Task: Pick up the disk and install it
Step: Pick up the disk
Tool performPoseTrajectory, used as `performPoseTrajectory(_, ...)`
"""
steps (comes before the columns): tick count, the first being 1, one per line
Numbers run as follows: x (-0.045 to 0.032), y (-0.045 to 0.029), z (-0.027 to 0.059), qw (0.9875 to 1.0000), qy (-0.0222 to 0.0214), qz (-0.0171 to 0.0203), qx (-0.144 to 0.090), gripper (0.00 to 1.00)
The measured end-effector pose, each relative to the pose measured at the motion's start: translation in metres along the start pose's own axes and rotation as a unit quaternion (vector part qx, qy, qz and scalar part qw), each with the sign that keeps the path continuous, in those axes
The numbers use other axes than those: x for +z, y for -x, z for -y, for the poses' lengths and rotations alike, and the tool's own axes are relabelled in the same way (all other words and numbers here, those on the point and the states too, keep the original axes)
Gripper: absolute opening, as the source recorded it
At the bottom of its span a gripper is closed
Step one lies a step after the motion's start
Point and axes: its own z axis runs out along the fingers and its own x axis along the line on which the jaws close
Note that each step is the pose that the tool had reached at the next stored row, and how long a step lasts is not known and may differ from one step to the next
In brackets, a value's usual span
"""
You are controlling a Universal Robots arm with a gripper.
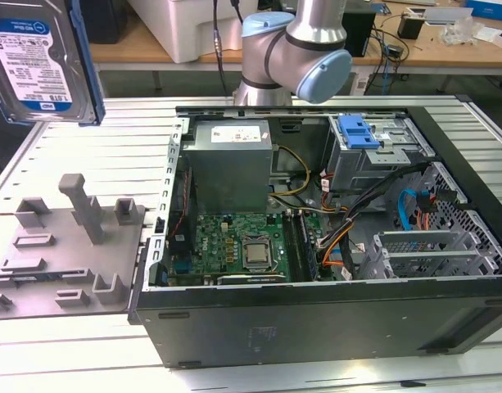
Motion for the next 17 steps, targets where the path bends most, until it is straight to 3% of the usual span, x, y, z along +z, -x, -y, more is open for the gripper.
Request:
performPoseTrajectory(15, 0.0007, -0.0146, 0.0357, 1.0000, 0.0000, 0.0000, 0.000, 0.37)
performPoseTrajectory(17, 0.0008, -0.0187, 0.0454, 1.0000, 0.0000, 0.0000, 0.000, 0.37)
